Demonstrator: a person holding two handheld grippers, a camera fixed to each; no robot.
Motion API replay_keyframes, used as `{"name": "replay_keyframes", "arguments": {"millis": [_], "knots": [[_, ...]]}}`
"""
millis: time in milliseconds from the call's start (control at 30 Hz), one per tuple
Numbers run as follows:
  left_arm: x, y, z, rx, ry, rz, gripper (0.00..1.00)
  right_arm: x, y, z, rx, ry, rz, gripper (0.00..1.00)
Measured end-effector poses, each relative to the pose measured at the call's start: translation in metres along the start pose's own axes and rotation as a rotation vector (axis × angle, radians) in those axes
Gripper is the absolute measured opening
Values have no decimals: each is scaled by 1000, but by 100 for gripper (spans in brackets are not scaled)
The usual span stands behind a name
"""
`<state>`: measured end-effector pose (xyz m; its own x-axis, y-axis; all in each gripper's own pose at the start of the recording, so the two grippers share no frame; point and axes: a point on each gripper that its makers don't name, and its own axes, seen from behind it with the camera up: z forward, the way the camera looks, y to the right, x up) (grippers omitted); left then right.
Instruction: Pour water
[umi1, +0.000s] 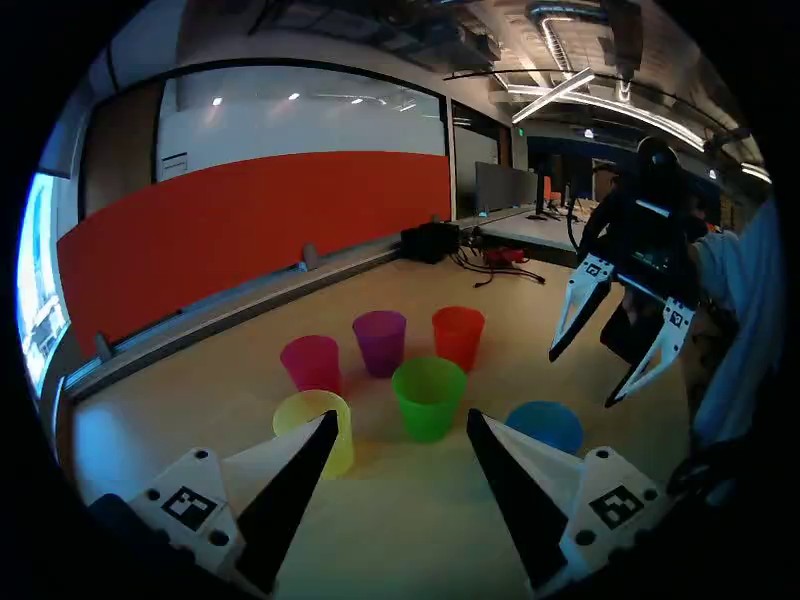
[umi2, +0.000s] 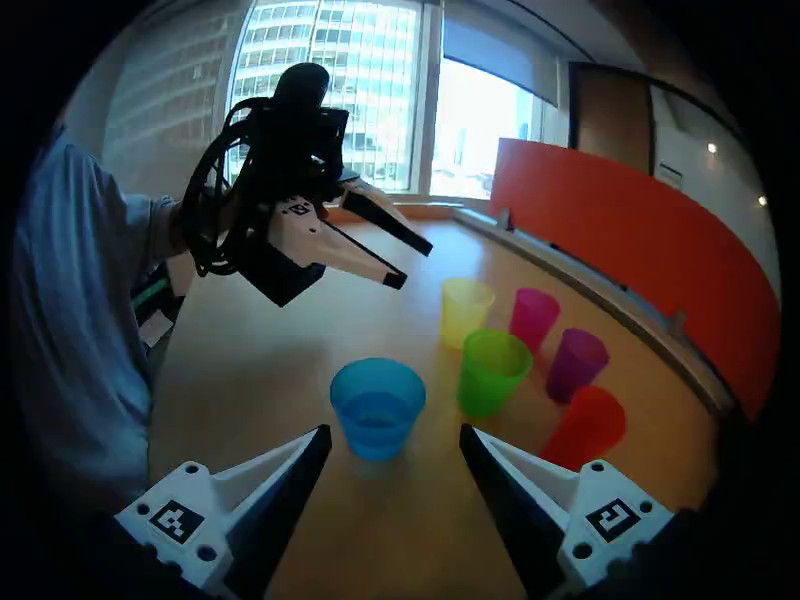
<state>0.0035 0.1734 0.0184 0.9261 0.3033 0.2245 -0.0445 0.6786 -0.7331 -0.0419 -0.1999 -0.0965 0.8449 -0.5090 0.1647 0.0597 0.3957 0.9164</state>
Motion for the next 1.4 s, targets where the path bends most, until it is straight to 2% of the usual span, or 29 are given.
{"name": "replay_keyframes", "arguments": {"millis": [400, 900, 1267, 1400], "knots": [[1, -1, 5, -3, 2, 1, 96, -10, -6, 32, 32, -10, 0, 100], [-1, -4, 9, -4, 0, -4, 96, -6, -15, 69, 65, -7, -4, 100], [-1, -5, 8, -5, -1, -4, 96, -3, -13, 76, 60, -5, 18, 100], [-2, -4, 8, -7, -2, -2, 96, -3, -13, 78, 55, -3, 22, 94]]}}
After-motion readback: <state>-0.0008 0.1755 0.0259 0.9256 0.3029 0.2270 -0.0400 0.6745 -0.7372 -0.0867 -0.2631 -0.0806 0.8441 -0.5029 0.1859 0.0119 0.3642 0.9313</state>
